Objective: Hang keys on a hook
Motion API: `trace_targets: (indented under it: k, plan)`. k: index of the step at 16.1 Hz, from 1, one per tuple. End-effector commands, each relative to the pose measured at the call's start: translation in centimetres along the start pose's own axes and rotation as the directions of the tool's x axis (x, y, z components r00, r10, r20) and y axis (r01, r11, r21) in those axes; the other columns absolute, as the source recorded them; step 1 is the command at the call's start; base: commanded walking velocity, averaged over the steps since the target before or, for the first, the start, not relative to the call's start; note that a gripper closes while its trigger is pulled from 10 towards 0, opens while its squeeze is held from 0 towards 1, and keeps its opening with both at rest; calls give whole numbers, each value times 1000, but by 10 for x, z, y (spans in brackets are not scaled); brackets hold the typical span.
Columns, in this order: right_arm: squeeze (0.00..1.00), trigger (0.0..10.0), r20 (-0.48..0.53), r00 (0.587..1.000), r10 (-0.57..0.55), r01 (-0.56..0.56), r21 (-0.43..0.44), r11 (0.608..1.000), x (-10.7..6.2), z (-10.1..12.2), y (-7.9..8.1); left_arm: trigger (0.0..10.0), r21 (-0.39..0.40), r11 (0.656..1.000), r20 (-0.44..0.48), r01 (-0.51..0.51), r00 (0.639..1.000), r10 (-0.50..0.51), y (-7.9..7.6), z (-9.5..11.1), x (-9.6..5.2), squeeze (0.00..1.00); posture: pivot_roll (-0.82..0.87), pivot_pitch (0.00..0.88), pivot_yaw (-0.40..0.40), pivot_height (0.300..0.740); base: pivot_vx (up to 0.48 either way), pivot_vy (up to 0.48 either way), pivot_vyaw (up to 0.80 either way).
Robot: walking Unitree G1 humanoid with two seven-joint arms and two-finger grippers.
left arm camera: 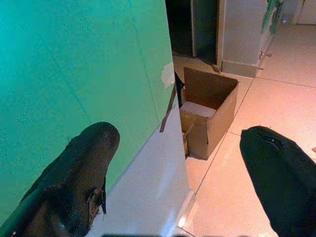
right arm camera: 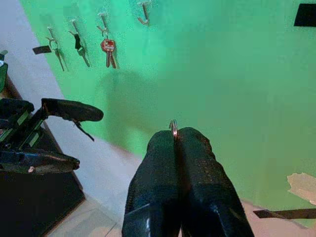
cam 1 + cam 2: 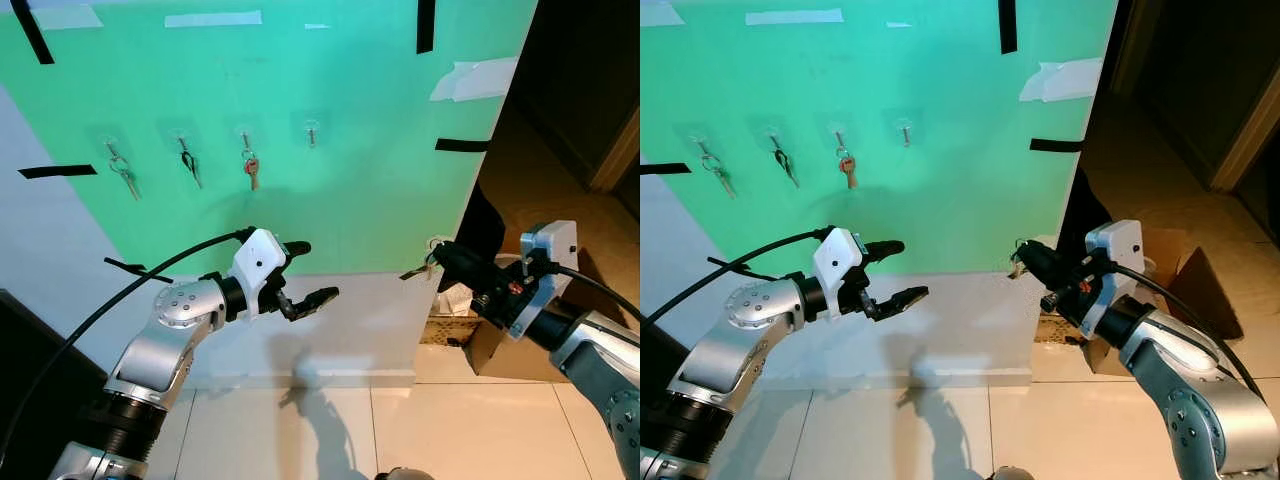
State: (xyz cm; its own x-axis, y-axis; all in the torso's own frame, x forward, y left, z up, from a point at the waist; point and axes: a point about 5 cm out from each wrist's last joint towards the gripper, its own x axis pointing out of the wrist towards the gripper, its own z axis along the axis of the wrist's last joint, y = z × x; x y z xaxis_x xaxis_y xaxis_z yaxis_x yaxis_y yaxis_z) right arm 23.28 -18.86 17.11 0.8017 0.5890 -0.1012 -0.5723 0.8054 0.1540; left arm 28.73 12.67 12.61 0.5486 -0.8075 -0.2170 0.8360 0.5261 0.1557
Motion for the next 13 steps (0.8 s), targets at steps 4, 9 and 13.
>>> trace_targets:
  k: [4,9,13]
  plan:
    - [0,10000,1,1000,26,-26,3,1000,6,4,6,10000,5,1000,15,3,1000,-3,1,7,0,0,-201,0,69,740,0,0,0]
    - [0,10000,-7,999,40,-40,5,999,12,5,6,10000,-3,1000,13,-13,1000,13,-1,7,0,0,-191,0,59,740,0,0,0]
    - [0,10000,7,999,43,-43,8,999,17,4,7,10000,7,1000,6,-2,1000,2,-1,10,-2,0,-168,0,69,740,0,0,0]
